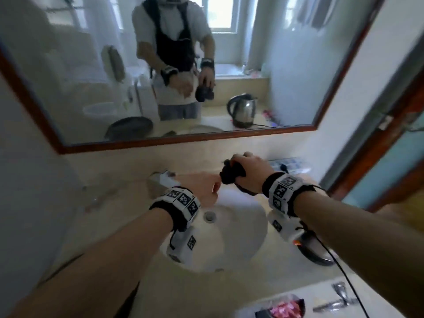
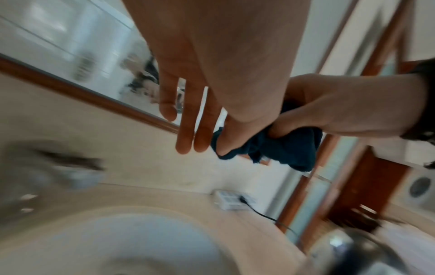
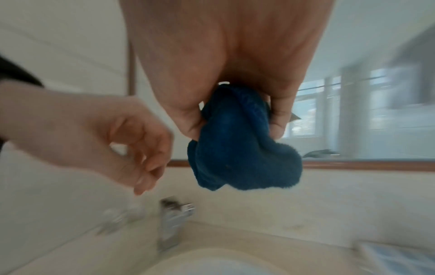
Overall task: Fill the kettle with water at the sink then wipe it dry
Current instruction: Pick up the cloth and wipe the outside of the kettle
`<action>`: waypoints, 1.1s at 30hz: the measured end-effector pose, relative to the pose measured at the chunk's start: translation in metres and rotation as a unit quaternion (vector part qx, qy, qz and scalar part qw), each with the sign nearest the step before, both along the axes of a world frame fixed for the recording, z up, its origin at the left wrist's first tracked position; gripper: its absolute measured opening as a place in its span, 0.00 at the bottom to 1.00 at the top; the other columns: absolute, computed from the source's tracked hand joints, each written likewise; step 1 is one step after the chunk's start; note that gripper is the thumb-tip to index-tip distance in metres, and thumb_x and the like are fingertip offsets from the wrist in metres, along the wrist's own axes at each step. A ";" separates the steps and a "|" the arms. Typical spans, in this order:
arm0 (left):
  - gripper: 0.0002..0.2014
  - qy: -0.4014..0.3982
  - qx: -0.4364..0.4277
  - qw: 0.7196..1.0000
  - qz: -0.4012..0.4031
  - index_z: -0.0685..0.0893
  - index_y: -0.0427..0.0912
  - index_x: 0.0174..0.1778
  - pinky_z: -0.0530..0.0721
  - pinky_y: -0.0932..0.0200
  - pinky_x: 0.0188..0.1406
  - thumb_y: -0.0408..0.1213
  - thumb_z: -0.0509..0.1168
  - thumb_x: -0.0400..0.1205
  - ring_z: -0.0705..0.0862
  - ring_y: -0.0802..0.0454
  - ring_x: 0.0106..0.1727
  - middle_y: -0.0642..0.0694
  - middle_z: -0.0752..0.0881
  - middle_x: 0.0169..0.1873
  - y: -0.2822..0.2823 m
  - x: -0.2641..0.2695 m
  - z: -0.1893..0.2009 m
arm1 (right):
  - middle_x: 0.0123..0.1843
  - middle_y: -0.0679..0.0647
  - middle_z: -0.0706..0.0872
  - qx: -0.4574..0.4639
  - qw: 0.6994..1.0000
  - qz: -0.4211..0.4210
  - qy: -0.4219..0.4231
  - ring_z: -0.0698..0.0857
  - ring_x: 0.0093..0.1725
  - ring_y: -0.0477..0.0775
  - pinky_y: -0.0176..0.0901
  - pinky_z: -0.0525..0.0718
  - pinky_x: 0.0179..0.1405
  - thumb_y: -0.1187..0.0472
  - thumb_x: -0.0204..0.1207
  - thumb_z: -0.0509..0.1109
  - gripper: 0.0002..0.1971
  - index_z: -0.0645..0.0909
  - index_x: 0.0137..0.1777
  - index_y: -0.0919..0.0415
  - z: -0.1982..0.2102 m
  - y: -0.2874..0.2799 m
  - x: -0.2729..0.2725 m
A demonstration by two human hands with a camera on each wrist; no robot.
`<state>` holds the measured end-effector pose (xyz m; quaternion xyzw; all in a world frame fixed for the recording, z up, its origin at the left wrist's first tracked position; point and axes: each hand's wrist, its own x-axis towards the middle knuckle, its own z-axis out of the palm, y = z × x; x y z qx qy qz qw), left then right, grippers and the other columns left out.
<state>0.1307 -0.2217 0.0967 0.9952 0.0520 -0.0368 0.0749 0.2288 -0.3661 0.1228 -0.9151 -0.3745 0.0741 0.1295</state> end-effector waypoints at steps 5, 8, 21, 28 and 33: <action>0.06 0.030 -0.013 0.983 -0.182 0.74 0.49 0.35 0.71 0.61 0.36 0.37 0.66 0.73 0.82 0.43 0.43 0.49 0.82 0.38 -0.145 0.082 -0.005 | 0.55 0.63 0.82 0.062 0.974 -0.216 0.015 0.82 0.55 0.64 0.45 0.78 0.54 0.59 0.66 0.72 0.21 0.78 0.61 0.56 0.014 -0.194 0.047; 0.05 0.046 -0.005 0.966 -0.255 0.75 0.49 0.34 0.75 0.58 0.40 0.37 0.65 0.72 0.83 0.43 0.46 0.47 0.85 0.42 -0.219 0.113 -0.018 | 0.54 0.62 0.83 0.098 0.944 -0.314 0.006 0.83 0.54 0.64 0.46 0.80 0.54 0.58 0.64 0.73 0.21 0.80 0.59 0.54 0.002 -0.287 0.046; 0.16 -0.086 0.075 0.912 -0.395 0.79 0.46 0.66 0.77 0.51 0.63 0.40 0.59 0.82 0.78 0.48 0.66 0.49 0.80 0.65 -0.346 0.173 -0.062 | 0.63 0.54 0.86 0.347 0.806 -0.471 0.091 0.83 0.61 0.55 0.40 0.78 0.60 0.49 0.70 0.76 0.27 0.76 0.69 0.52 -0.114 -0.387 0.022; 0.25 -0.074 0.005 0.921 -0.382 0.81 0.39 0.70 0.74 0.53 0.69 0.45 0.47 0.86 0.78 0.44 0.68 0.43 0.82 0.67 -0.338 0.190 -0.103 | 0.67 0.58 0.76 0.509 0.678 -0.520 0.105 0.77 0.68 0.59 0.45 0.70 0.73 0.53 0.83 0.58 0.24 0.68 0.78 0.54 -0.212 -0.309 0.025; 0.18 -0.063 -0.025 0.921 -0.383 0.79 0.39 0.71 0.74 0.52 0.71 0.37 0.54 0.88 0.76 0.45 0.70 0.43 0.80 0.69 -0.335 0.194 -0.106 | 0.71 0.62 0.73 0.486 0.606 -0.593 0.212 0.76 0.70 0.64 0.41 0.70 0.69 0.57 0.85 0.55 0.20 0.71 0.76 0.53 -0.234 -0.314 0.022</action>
